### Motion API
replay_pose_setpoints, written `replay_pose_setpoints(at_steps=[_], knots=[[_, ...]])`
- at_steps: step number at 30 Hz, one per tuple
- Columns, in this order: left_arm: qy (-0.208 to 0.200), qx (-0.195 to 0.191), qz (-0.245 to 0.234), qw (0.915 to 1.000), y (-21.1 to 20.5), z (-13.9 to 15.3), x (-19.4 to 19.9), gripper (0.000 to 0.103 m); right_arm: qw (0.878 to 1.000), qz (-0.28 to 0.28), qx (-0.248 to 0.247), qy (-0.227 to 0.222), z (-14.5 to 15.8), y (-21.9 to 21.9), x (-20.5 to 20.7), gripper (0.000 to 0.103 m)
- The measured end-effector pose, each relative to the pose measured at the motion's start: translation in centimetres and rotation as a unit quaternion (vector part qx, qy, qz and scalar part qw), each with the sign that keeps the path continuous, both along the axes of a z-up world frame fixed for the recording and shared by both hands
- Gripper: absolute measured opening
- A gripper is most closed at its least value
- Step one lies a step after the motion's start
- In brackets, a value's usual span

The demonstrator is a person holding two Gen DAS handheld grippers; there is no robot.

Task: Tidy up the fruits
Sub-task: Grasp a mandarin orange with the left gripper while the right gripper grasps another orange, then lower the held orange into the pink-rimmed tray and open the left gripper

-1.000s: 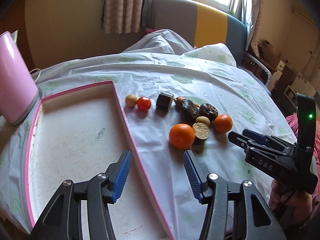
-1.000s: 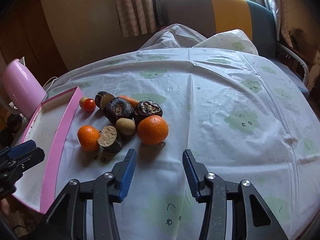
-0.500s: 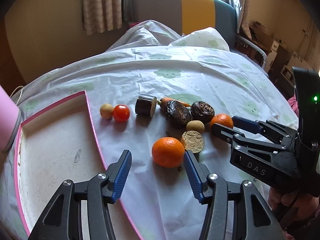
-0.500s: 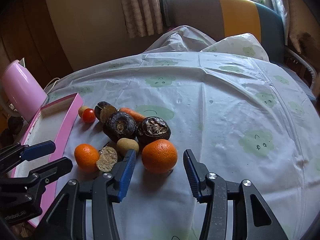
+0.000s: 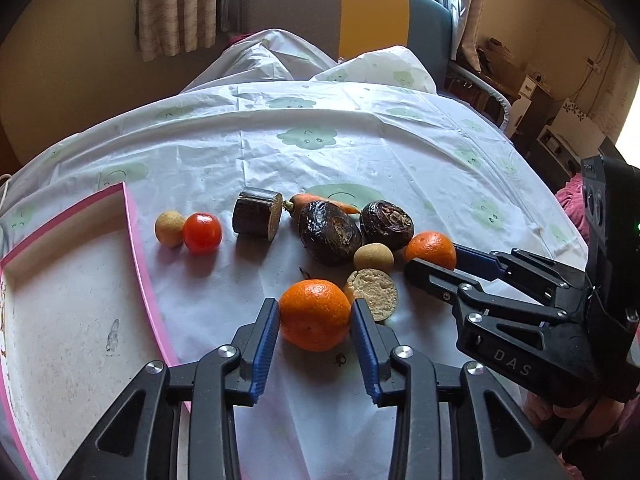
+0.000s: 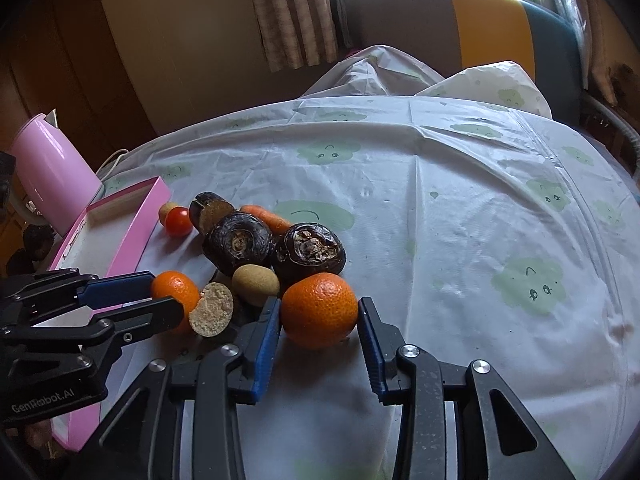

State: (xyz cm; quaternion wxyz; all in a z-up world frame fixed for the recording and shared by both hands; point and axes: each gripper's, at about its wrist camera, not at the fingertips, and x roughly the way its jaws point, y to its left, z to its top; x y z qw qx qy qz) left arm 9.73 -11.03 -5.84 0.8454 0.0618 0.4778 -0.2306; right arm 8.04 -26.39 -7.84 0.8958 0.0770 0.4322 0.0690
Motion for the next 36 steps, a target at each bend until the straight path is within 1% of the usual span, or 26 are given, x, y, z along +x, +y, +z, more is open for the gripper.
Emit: replay_pose_setpoints(at_steps=[4,8,12,16,25,31,33,36], knots=[[-0.001,0.003,-0.003,1.0,-0.3,-0.3,0.3,0.041,1.0,-0.003,-0.003,0.005,-0.3,0.1,0.1,0.039],[-0.012,0.002,-0.01,0.9999,-0.3,-0.4,0.0,0.039,1.0,0.001,-0.024,0.004,-0.3,0.6,0.1,0.039],[-0.007,-0.013,0.001,0.9999,0.2,-0.4,0.0,0.037,0.999,0.001,-0.038,0.002,-0.3,1.0,-0.1,0.039],[-0.02,-0.018,0.006,0.9996,0.4,0.3,-0.7,0.036,0.999,0.0,-0.052,0.001,-0.2,1.3,-0.3,0.039],[-0.038,-0.05,0.026,0.9977,2.2,2.2,-2.1,0.036,0.997,-0.002,-0.071,-0.001,0.0,1.8,-1.4,0.039],[-0.059,-0.072,0.062,0.9938,4.9,4.3,-2.9,0.036,0.996,-0.001,-0.088,-0.002,0.0,2.2,-1.7,0.039],[-0.068,-0.066,0.089,0.9915,6.2,4.8,-3.1,0.036,0.996,-0.002,-0.088,-0.002,-0.1,2.2,-1.8,0.039],[-0.072,-0.041,0.144,0.9861,8.6,4.9,-3.0,0.036,0.996,-0.004,-0.091,-0.001,-0.1,2.3,-1.8,0.038]])
